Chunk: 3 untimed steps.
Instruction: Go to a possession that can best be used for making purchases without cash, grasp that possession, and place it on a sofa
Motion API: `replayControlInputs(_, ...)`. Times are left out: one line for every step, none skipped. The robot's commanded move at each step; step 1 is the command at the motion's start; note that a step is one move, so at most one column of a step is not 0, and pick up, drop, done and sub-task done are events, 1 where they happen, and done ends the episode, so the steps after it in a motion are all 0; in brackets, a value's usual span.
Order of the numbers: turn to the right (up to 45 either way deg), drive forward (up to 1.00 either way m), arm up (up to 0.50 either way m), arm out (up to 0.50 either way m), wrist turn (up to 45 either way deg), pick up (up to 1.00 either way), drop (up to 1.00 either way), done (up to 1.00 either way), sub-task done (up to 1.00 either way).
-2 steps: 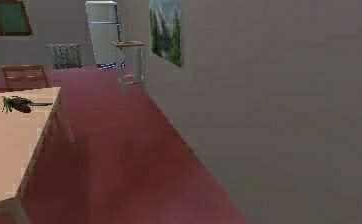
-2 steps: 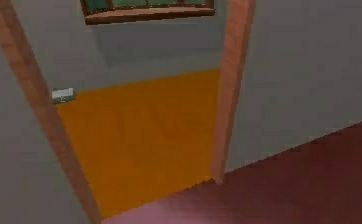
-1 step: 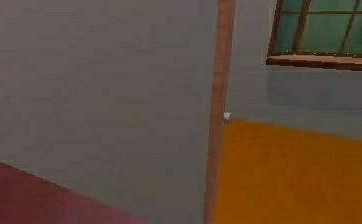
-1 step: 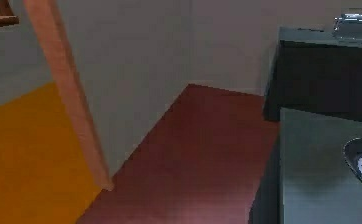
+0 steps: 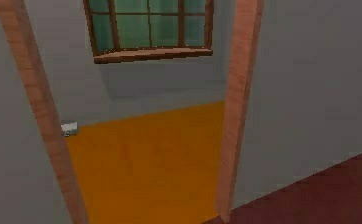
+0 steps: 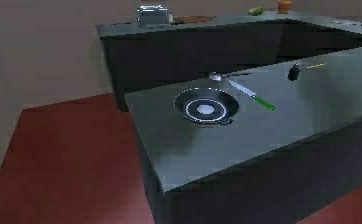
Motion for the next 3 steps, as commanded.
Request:
replayControlInputs(0.0, 0.45, 0.00, 0.00, 0.0, 0.00, 0.00, 0.00, 0.00)
replayControlInputs(45.0, 0.00, 0.00, 0.00, 0.0, 0.00, 0.00, 0.00, 0.00)
replayControlInputs(18.0, 0.00, 0.00, 0.00, 0.0, 0.00, 0.00, 0.00, 0.00)
